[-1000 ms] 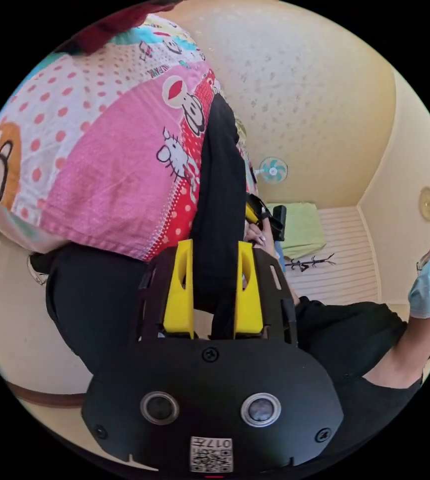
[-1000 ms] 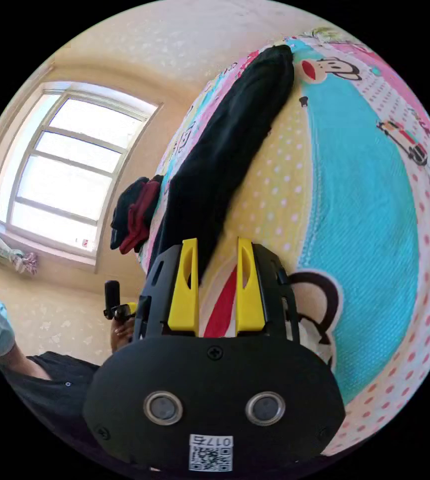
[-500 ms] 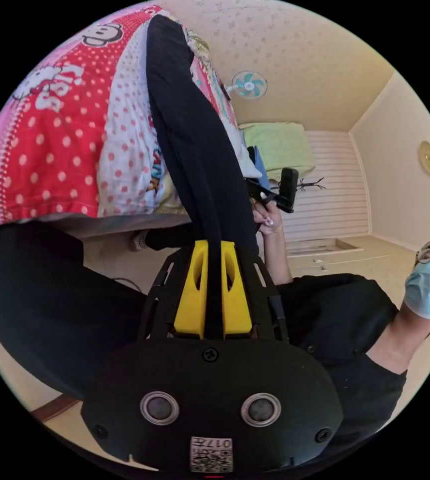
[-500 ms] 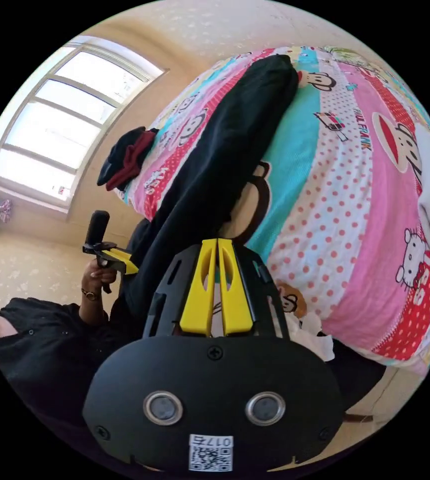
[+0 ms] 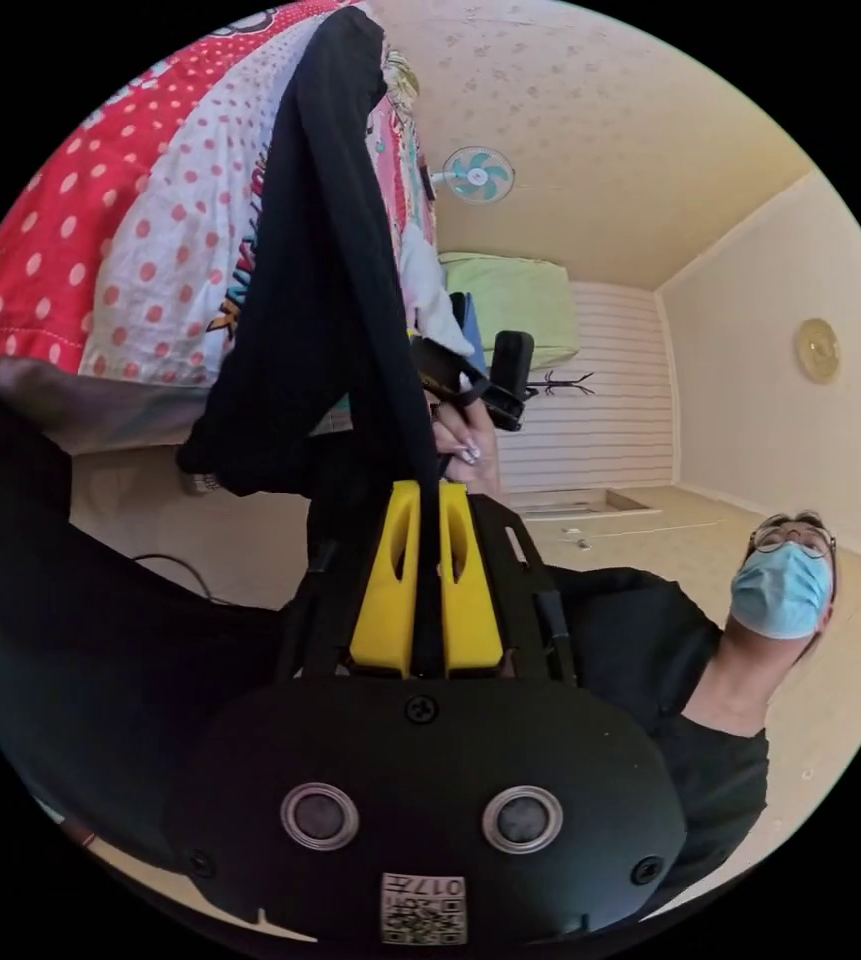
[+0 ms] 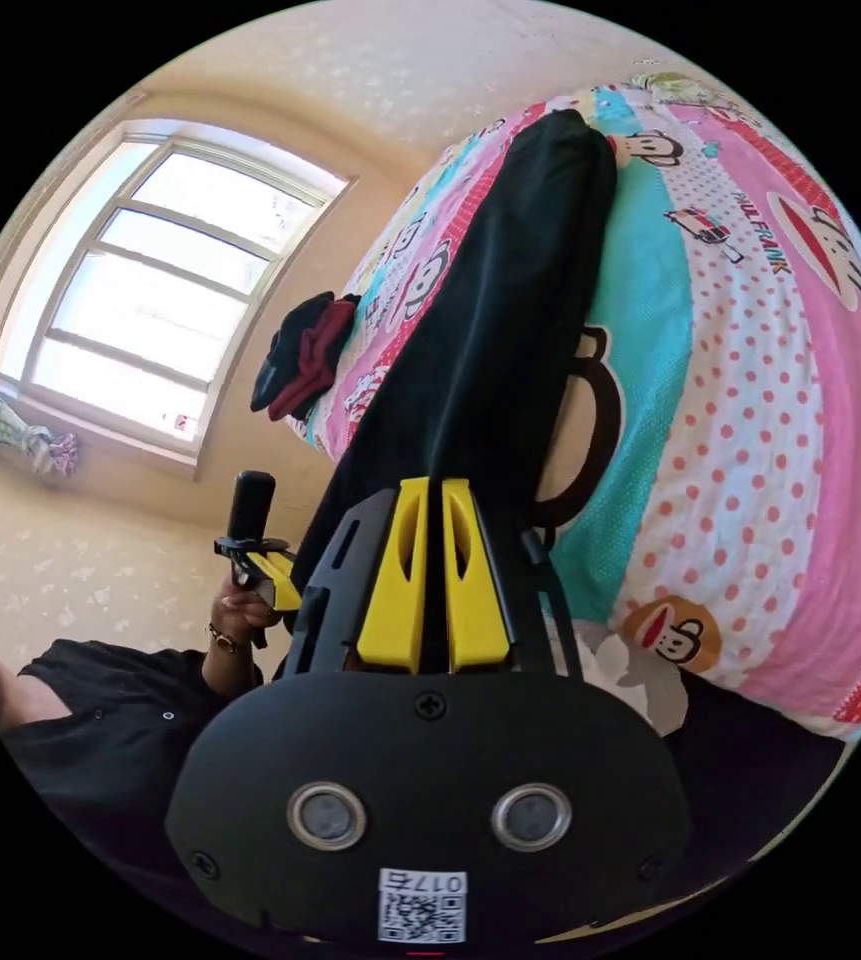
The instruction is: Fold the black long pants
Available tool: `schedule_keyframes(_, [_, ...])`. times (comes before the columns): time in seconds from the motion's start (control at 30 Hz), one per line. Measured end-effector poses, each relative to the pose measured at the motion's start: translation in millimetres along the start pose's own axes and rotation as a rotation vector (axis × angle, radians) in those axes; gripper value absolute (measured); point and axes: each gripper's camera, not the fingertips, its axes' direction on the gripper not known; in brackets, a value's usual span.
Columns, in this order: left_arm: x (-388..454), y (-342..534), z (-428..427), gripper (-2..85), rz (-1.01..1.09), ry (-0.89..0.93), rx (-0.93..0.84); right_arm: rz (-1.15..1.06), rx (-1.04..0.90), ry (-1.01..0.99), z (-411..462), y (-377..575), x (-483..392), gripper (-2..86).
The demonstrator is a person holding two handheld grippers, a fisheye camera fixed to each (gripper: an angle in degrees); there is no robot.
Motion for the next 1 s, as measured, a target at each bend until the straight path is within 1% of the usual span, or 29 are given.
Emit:
schedule_keyframes(0.03, [1, 2, 1, 3.8, 0.004, -0.036, -0.003, -0.004, 0.051, 0.036, -21, 7, -5, 4.2])
schedule_keyframes(0.07, [-2, 7, 5, 3.9, -0.009, -0.14, -0.008, -0.005, 0.051, 0.065, -29, 9, -4, 4.3])
schedule_keyframes(0.1, [-9, 12, 11, 4.0, -0.039, -0.202, 0.0, -0.008, 0.029, 0.082, -27, 7, -1, 4.4])
schedule_keyframes(0.17, [-29, 18, 24, 4.7, -0.111, -0.216, 0.003, 0.027, -0.093, 0.149, 0, 2, 18, 5.9])
schedule_keyframes(0.23, [-44, 23, 32, 6.4, -0.177, -0.308, 0.0, 0.008, -0.159, 0.127, 9, 7, 23, 8.2])
schedule_keyframes(0.3, [-34, 29, 27, 9.9, -0.137, -0.473, 0.05, -0.015, -0.107, 0.109, -8, 21, 20, 10.1])
schedule_keyframes(0.37, [-20, 33, 18, 13.5, -0.071, -0.538, 0.115, 0.035, -0.088, 0.099, -23, 41, 32, 11.9])
schedule_keyframes(0.43, [-17, 31, 12, 16.6, -0.023, -0.511, 0.142, 0.095, -0.138, 0.044, -21, 50, 52, 13.9])
schedule_keyframes(0.47, [-22, 24, 12, 18.1, -0.005, -0.475, 0.126, 0.12, -0.16, 0.009, -16, 55, 66, 15.4])
schedule_keyframes(0.53, [-39, 9, 17, 20.0, -0.005, -0.485, 0.094, 0.138, -0.187, -0.017, -7, 57, 85, 18.5])
schedule_keyframes(0.57, [-55, -1, 24, 20.5, -0.024, -0.503, 0.054, 0.165, -0.224, -0.038, 1, 57, 99, 21.4])
schedule_keyframes(0.6, [-73, -11, 35, 20.4, -0.047, -0.495, -0.006, 0.176, -0.242, -0.065, 6, 57, 105, 21.8])
schedule_keyframes(0.63, [-82, -15, 42, 19.5, -0.06, -0.476, -0.044, 0.183, -0.255, -0.142, 10, 57, 114, 22.8])
schedule_keyframes(0.67, [-98, -21, 59, 17.8, -0.074, -0.412, -0.126, 0.18, -0.23, -0.223, 10, 59, 119, 23.0])
schedule_keyframes(0.7, [-107, -21, 72, 12.2, -0.081, -0.372, -0.16, 0.185, -0.217, -0.249, 8, 61, 122, 23.1])
schedule_keyframes(0.77, [-101, -12, 77, 6.7, -0.059, -0.39, -0.126, 0.199, -0.171, -0.31, -1, 67, 133, 23.0])
schedule_keyframes(0.8, [-91, -3, 77, 5.1, -0.019, -0.359, -0.122, 0.201, -0.158, -0.33, -5, 70, 135, 22.8])
schedule_keyframes(0.83, [-85, 1, 75, 4.9, -0.005, -0.331, -0.115, 0.195, -0.136, -0.4, -13, 74, 140, 21.9])
schedule_keyframes(0.87, [-74, 12, 69, 4.6, 0.02, -0.255, -0.086, 0.173, -0.104, -0.526, -23, 78, 144, 20.5])
schedule_keyframes(0.9, [-63, 22, 60, 4.4, 0.047, -0.176, -0.045, 0.159, -0.086, -0.597, -28, 80, 145, 19.1])
schedule_keyframes(0.97, [-47, 35, 48, 4.3, 0.081, -0.12, 0.009, 0.092, 0.003, -0.908, -50, 85, 141, 13.2])
schedule_keyframes(1.0, [-35, 42, 44, 4.4, 0.106, -0.124, 0.025, 0.073, 0.019, -0.954, -55, 85, 138, 11.6])
